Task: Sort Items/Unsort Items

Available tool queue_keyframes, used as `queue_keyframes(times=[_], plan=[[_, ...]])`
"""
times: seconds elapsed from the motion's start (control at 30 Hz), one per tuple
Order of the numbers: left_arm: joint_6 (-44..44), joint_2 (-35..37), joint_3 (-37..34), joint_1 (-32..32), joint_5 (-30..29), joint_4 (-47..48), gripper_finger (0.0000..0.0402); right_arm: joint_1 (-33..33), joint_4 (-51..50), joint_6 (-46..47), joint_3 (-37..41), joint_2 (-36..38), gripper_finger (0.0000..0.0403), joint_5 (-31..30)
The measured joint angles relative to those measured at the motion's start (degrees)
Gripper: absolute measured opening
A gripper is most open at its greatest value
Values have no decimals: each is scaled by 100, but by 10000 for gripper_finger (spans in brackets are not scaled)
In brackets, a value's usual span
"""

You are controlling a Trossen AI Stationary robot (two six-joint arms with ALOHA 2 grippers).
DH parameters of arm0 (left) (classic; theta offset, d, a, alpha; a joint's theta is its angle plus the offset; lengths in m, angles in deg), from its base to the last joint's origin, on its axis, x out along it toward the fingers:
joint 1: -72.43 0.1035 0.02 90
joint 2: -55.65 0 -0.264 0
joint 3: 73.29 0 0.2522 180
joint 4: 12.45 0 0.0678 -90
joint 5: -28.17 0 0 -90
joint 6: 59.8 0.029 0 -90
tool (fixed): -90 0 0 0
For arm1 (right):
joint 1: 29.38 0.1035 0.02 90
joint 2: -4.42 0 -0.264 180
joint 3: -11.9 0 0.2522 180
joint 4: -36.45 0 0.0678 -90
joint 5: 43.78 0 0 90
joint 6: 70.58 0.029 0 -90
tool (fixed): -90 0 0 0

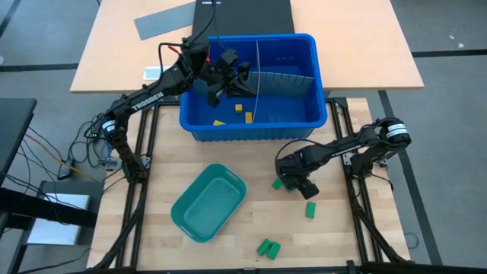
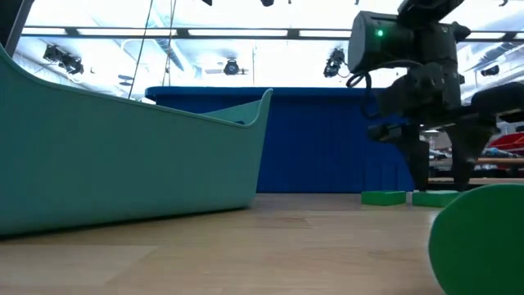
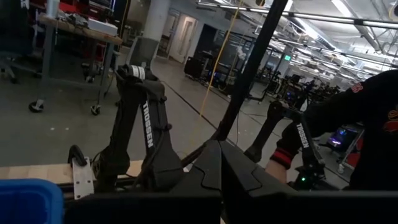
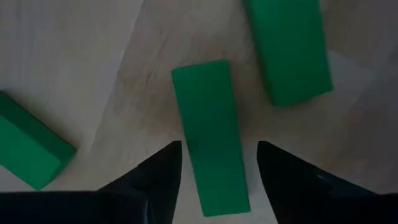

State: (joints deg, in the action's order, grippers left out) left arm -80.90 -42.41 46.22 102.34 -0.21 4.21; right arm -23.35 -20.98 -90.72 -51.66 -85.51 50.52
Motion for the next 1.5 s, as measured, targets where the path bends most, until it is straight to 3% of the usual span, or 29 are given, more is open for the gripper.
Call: queue_keyframes(times=[0.37, 0.57, 0.63, 0.97, 1.13, 1.27, 1.5], plan=[[-9, 0, 0, -2, 19, 8, 0, 2, 622, 80, 458, 20, 204, 93], [-122, 9, 10, 0, 44, 2, 0, 2, 615, 380, 371, 1, 138, -16], [-176, 9, 103, 20, 96, 0, 0, 2, 592, 459, 175, -7, 118, -40], [-366, 20, 953, 362, 155, -21, 0, -324, -336, 655, -1779, 53, 119, -547], [-637, 26, 1467, 655, 147, -33, 0, -910, -356, 632, -3186, 89, 119, -1364], [-638, 29, 1796, 790, 148, -38, 0, -1738, 578, 691, -3945, 107, 119, -1851], [-787, 37, 1941, 881, 58, -31, 0, -3676, 3047, 1701, -4189, -114, 119, -1448]])
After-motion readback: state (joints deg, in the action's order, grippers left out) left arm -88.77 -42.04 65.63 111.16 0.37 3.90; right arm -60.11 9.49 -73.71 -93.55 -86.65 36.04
